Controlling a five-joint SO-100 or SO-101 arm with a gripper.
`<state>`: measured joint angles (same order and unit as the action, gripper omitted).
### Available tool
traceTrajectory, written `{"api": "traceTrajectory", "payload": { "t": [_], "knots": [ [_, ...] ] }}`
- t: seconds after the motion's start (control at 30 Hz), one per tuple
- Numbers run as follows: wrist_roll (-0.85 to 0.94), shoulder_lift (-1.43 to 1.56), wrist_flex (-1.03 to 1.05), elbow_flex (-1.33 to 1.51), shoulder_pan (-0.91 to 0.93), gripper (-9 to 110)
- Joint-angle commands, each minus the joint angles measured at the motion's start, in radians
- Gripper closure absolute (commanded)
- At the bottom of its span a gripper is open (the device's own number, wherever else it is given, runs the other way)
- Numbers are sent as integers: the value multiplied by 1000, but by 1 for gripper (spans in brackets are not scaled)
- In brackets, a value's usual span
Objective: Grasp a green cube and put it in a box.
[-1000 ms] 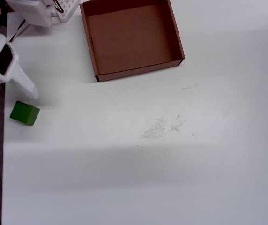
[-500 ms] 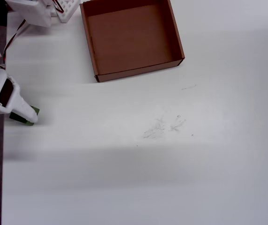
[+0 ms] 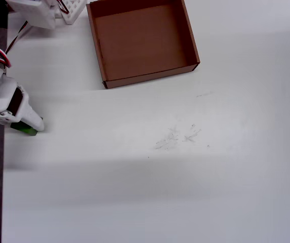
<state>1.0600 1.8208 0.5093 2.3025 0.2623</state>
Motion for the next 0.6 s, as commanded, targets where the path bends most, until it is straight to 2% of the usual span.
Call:
{"api": "traceTrajectory", "payload": {
  "t": [0.0,0.2,0.57],
  "knots": [
    [15,0,-23,-8,6,71],
    [14,-17,-3,-26,-5,77],
    [-40,-35,-21,-37,-35,80]
  ]
}}
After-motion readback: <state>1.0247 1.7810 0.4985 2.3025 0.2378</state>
